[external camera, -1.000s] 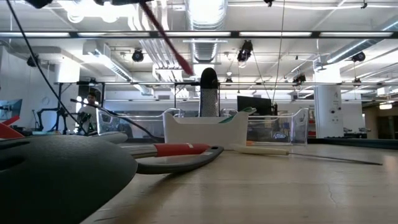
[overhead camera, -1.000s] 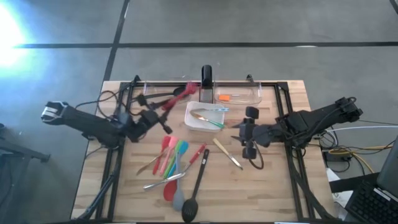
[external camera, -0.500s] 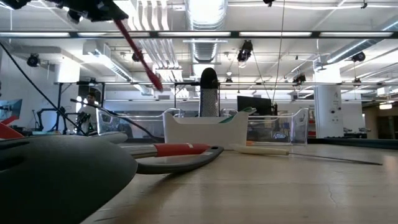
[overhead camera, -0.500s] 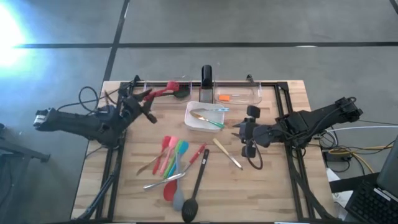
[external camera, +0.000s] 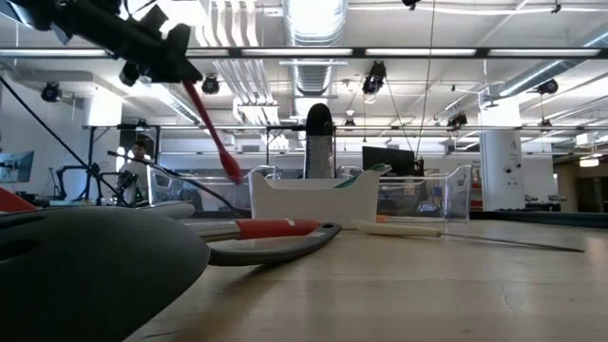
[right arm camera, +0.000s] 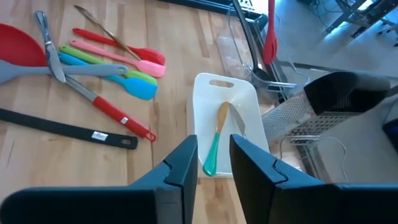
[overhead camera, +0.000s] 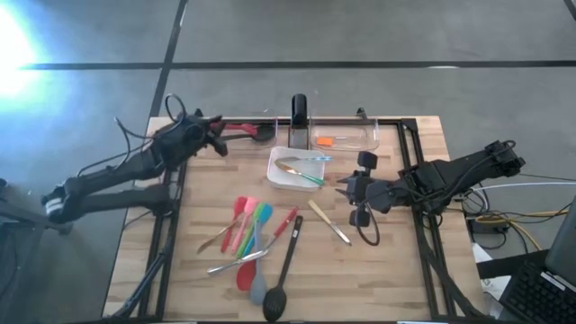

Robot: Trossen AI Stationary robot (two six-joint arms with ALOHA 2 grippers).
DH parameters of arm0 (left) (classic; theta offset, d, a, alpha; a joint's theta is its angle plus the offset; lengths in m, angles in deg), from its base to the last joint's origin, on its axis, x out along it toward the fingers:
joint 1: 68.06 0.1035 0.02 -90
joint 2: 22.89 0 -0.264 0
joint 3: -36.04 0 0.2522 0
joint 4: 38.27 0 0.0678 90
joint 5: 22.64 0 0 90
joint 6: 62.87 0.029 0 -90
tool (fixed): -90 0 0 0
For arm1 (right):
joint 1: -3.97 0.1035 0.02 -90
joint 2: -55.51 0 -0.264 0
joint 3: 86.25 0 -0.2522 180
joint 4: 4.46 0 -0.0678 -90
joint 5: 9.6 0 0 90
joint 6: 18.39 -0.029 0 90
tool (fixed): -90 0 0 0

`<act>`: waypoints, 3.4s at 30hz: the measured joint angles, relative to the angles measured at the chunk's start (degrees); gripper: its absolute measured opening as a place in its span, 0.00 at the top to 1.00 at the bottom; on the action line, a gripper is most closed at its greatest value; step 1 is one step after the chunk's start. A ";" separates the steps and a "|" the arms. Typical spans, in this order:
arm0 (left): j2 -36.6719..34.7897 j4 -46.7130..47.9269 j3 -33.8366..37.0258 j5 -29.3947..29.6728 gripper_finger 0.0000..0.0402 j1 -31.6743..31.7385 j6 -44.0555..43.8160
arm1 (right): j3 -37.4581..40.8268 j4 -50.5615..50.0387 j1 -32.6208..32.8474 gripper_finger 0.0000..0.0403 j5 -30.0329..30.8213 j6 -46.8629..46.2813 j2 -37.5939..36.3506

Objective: Pick & Place Kitchen Items
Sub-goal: Put the red slotted spoon into the left transparent bin, then put the gold table knife into the white bin

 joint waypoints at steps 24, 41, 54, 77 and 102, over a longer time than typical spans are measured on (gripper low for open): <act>21.50 -16.70 -0.03 -21.18 0.78 15.40 -0.57 | 0.00 0.04 0.00 0.81 0.00 1.37 0.07; 25.70 -18.52 -0.42 -23.75 0.78 17.83 -0.82 | 0.00 -0.13 0.02 0.80 -0.04 1.26 0.07; 25.09 -9.55 -0.24 -21.04 0.43 18.00 -0.49 | 0.00 -0.24 0.02 0.83 -0.09 1.09 0.07; 14.80 15.52 -17.47 -25.84 0.44 3.59 1.80 | 0.00 -0.81 0.02 0.83 -0.47 -1.19 0.07; 18.68 53.75 -21.27 -17.27 0.47 -36.79 -17.98 | 0.02 -1.49 0.00 0.78 -0.83 -3.87 0.04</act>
